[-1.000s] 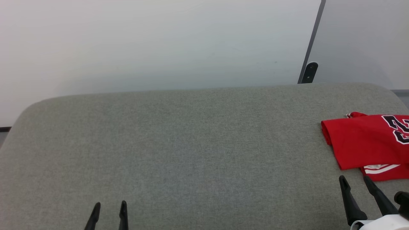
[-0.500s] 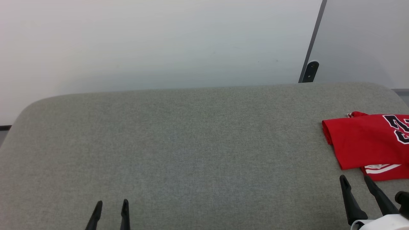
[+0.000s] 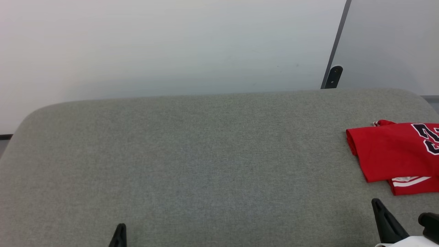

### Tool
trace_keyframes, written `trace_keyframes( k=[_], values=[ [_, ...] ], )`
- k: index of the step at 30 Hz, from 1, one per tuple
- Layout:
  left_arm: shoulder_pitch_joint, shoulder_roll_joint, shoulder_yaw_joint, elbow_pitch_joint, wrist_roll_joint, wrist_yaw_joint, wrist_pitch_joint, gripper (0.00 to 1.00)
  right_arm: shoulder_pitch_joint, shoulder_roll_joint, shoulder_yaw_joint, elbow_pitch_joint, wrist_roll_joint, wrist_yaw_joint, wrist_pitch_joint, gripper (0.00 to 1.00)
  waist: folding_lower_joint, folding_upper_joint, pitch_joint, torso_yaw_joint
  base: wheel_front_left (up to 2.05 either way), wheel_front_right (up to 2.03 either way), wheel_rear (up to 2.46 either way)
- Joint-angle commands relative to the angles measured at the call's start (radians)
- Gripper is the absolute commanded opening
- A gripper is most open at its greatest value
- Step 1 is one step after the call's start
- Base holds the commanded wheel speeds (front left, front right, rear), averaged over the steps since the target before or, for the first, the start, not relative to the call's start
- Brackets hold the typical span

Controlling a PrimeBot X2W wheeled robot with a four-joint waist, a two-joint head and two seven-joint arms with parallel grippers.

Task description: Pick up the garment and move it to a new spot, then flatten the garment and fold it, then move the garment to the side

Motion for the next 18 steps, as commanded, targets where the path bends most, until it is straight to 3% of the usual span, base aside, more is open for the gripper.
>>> trace_keyframes(
  k=[1,18],
  values=[
    [-0.025,0.003,0.008,-0.004,-0.049,-0.002,0.012,0.00,-0.021,-0.003,-0.004,-0.002,0.050,0.000,0.000,0.00,0.0000,0.0000,0.001,0.001,0.00,0.00,0.00],
    [-0.093,-0.001,0.018,0.030,-0.362,-0.013,0.090,0.00,-0.077,0.008,-0.010,0.073,0.329,0.000,-0.008,0.00,0.0000,0.0000,0.007,0.006,0.00,0.00,0.00]
  ],
)
